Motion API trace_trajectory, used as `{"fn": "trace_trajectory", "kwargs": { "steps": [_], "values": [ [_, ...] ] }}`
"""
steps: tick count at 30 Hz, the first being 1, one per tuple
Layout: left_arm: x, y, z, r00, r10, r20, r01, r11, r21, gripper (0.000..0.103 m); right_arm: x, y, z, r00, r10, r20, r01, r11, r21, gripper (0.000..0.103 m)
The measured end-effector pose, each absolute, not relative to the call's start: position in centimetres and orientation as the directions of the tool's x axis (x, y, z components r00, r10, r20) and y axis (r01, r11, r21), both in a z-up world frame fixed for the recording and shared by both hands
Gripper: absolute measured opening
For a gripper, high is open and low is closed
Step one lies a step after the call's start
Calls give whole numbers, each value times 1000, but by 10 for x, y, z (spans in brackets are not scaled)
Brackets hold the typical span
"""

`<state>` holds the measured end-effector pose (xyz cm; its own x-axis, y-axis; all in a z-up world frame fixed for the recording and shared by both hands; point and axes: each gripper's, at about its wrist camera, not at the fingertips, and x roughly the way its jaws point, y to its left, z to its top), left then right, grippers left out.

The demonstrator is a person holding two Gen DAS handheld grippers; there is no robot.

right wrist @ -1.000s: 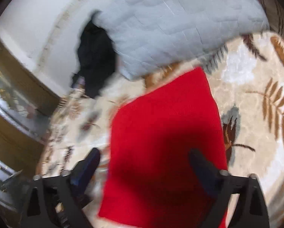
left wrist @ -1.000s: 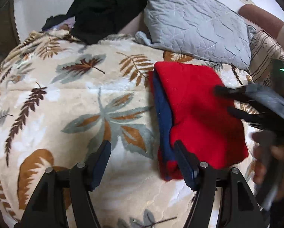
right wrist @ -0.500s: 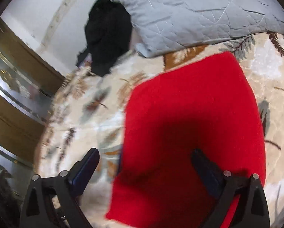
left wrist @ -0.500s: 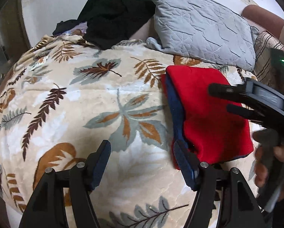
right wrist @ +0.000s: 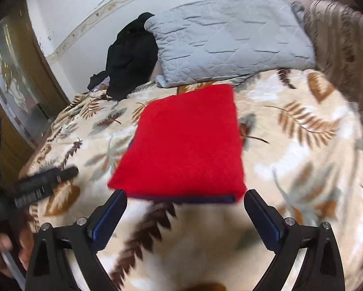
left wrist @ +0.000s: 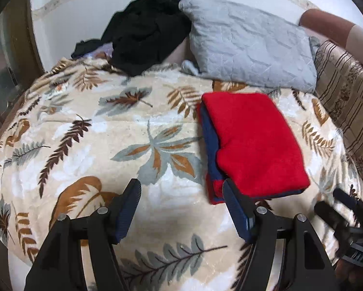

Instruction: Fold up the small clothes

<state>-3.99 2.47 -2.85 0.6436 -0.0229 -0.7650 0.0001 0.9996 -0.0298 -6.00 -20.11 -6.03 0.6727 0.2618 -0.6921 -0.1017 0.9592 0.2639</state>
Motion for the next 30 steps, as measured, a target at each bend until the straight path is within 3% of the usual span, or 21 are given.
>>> {"fn": "trace_trajectory", "kwargs": {
  "steps": [3,4,5,7,16,22,23,25,29,30],
  "values": [
    [-65,20,-12,706,-62,-705,27,998,-61,74,-85,-209,-54,710,233,-664,-93,966,239,99],
    [-71,18,-9,717,-79,-693,47,997,-65,86,-90,-211,-53,719,228,-657,-93,968,235,99],
    [-74,16,-9,724,-85,-685,57,996,-63,88,-92,-213,-53,720,226,-656,-94,968,231,99],
    [-73,15,-14,721,-77,-689,55,997,-54,88,-91,-222,-56,708,243,-663,-88,962,259,99],
    [-1,-1,-57,605,-140,-784,61,990,-130,88,-17,-308,-100,615,510,-602,74,723,687,99],
    [48,-20,-85,559,-87,-825,32,996,-83,88,51,-306,-131,495,608,-622,101,670,735,98],
    [55,-20,-93,542,-71,-837,19,997,-72,88,58,-300,-138,463,616,-637,100,678,729,90],
    [63,-19,-106,500,-53,-864,8,998,-57,84,64,-284,-145,408,609,-680,74,721,689,32],
    [65,-13,-116,489,-94,-867,19,995,-98,83,49,-256,-115,459,462,-759,-11,857,515,30],
    [65,-13,-116,488,-100,-867,23,995,-102,84,47,-256,-114,460,448,-766,-14,867,498,33]
  ]
}}
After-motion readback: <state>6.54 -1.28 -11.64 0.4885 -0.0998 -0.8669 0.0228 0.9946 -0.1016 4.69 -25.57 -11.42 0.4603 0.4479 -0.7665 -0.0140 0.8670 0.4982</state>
